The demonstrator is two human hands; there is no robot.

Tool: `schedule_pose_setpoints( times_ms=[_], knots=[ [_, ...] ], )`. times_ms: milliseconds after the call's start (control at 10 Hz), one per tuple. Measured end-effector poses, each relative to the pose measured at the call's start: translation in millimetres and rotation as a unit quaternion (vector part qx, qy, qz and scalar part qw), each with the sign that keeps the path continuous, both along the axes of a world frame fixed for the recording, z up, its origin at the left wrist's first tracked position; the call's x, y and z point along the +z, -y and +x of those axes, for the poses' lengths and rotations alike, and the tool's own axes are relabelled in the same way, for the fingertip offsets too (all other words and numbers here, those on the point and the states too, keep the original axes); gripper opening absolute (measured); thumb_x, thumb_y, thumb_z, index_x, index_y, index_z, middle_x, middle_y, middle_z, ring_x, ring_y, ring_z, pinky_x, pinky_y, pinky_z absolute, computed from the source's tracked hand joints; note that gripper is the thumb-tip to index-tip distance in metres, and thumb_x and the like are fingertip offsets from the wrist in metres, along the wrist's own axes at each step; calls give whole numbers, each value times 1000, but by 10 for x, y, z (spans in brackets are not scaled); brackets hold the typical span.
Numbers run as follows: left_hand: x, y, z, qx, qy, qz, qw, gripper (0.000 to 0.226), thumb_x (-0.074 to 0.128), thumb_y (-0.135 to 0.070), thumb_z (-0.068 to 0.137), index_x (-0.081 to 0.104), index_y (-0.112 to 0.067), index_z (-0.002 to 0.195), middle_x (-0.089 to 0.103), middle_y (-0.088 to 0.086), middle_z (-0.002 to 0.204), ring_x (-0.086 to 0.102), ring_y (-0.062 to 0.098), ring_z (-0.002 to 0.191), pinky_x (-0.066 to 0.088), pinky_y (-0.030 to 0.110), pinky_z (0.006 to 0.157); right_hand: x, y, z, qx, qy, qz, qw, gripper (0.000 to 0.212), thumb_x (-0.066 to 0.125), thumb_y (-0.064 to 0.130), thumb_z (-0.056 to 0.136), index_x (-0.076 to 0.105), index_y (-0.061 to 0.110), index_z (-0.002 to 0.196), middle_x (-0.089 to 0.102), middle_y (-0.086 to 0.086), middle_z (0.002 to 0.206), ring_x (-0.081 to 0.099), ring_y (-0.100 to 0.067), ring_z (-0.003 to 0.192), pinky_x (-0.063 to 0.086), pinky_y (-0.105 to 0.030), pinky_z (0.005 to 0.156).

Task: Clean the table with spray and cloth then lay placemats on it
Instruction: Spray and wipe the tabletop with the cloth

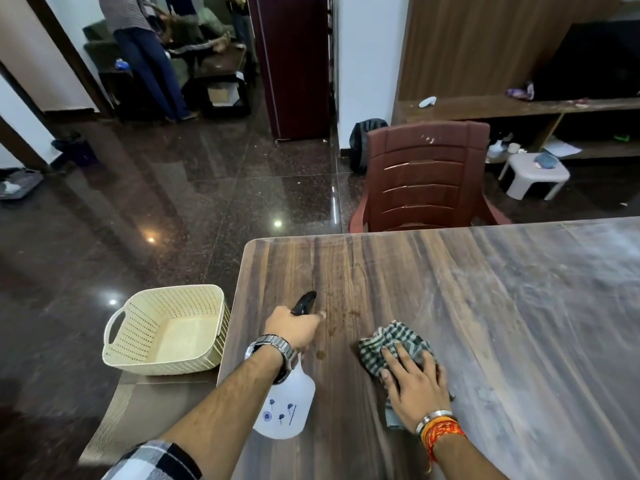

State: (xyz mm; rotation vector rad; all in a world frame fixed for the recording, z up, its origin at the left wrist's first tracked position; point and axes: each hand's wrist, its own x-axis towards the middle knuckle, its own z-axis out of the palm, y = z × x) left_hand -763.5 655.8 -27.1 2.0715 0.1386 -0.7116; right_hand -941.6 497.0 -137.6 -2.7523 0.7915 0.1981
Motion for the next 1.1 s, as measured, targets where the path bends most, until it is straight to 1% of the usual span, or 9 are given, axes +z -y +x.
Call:
schedule_pose_setpoints(
  times_ms=[100,300,400,500,600,700,900,1000,1100],
  knots=[
    [-31,-13,122,-26,-48,-16,998,43,81,-36,81,71,1,100,72,5,66,48,12,35,44,21,42,-142,-42,152,7,-20,12,1000,69,-8,61,79,11,53,145,4,18,158,-4,-27,146,-3,-53,113],
    [-44,-24,514,14,-12,-38,999,30,82,-32,73,69,-17,95,57,4,60,49,18,41,38,17,38,-261,-703,1114,-32,19,16,999,53,37,49,82,53,37,131,44,-7,146,26,-43,136,9,-62,108],
    [-83,-125,806,34,-32,-78,996,26,83,-23,71,73,-12,93,66,5,57,57,19,48,46,26,50,-104,-1111,1860,80,15,11,997,58,27,52,81,53,37,129,34,-12,152,9,-47,141,-9,-64,109],
    [-167,-242,1031,39,0,-43,998,18,78,-20,84,71,-11,69,70,6,56,63,25,58,47,33,56,9,-1269,2491,117,20,-112,987,53,17,45,83,53,61,118,41,35,138,-28,-12,139,-30,-48,107],
    [-274,-281,1199,42,21,-13,999,33,82,-41,69,75,-9,72,75,12,69,68,31,64,54,42,67,23,-1046,3030,64,-58,-119,989,37,14,53,96,33,85,100,17,63,122,-13,-8,144,-10,-53,115],
    [-319,-254,1299,61,7,-40,997,33,81,-30,80,72,0,67,71,11,59,54,25,42,48,33,50,-326,-434,3346,205,-5,18,979,54,32,46,96,19,44,148,1,8,160,-9,-30,146,-8,-56,114],
    [-275,-217,1436,44,-30,-47,997,36,76,-35,86,71,0,76,74,9,65,49,17,35,44,26,43,-350,1303,2784,-276,27,-7,961,54,25,49,95,15,44,148,2,3,161,-7,-32,146,-7,-57,114],
    [-287,-223,1556,52,-21,-64,996,37,77,-36,85,70,-2,72,67,5,56,56,23,47,44,27,45,-278,1322,2804,-363,-10,11,932,54,18,49,96,12,42,149,-3,1,161,-12,-37,144,-12,-59,111],
    [-256,-301,1611,43,-1,-47,998,40,79,-38,81,65,-4,65,57,8,49,50,23,42,44,30,49,-336,676,3257,-240,4,4,971,54,20,48,97,11,41,150,-4,-1,160,-9,-42,143,-12,-63,110]
  ],
)
